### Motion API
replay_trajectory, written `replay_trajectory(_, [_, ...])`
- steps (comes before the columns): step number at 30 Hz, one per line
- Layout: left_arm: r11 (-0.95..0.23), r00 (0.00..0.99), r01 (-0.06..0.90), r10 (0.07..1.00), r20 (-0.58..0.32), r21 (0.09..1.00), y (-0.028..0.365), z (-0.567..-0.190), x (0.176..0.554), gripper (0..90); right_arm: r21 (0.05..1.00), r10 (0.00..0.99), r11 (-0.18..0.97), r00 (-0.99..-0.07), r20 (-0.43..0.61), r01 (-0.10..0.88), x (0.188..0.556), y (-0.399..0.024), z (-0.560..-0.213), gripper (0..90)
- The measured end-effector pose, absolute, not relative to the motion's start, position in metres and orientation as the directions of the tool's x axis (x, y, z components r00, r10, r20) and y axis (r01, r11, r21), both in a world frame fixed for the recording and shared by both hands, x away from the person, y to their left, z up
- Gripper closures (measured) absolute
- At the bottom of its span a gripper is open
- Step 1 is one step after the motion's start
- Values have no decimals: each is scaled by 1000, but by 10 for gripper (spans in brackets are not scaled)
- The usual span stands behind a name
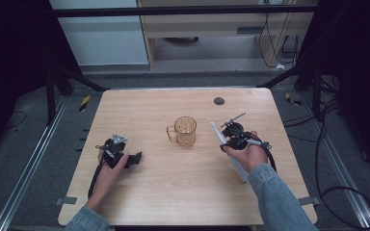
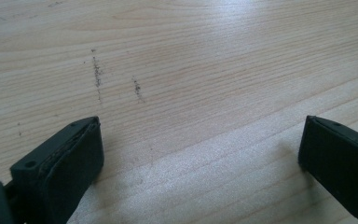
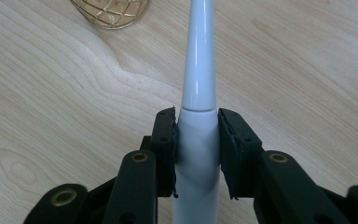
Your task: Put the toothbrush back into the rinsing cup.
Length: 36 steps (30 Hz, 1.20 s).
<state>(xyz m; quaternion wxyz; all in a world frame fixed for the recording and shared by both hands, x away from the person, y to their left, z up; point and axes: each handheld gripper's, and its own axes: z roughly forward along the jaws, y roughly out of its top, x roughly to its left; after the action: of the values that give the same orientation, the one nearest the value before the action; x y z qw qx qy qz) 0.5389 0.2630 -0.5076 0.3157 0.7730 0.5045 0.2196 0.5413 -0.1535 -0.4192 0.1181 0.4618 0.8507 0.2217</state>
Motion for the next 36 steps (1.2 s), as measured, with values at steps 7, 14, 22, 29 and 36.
replay_trajectory(7, [-292, 395, 641, 918, 21, 709, 263, -508, 539, 0, 503, 837, 475, -548, -5, 722, 543, -154, -409, 685])
replay_trajectory(14, [-292, 395, 641, 919, 21, 710, 263, -508, 539, 0, 520, 836, 472, -549, -8, 712, 545, -157, -401, 685])
replay_trajectory(22, [-292, 395, 641, 919, 21, 710, 263, -508, 539, 0, 538, 836, 464, -549, -2, 704, 545, -159, -396, 685])
replay_trajectory(29, [-291, 395, 640, 919, 20, 711, 263, -508, 539, 0, 552, 836, 456, -548, 3, 698, 545, -161, -392, 685])
replay_trajectory(36, [-292, 395, 641, 919, 21, 710, 263, -508, 539, 0, 588, 838, 444, -545, -6, 676, 545, -163, -385, 685])
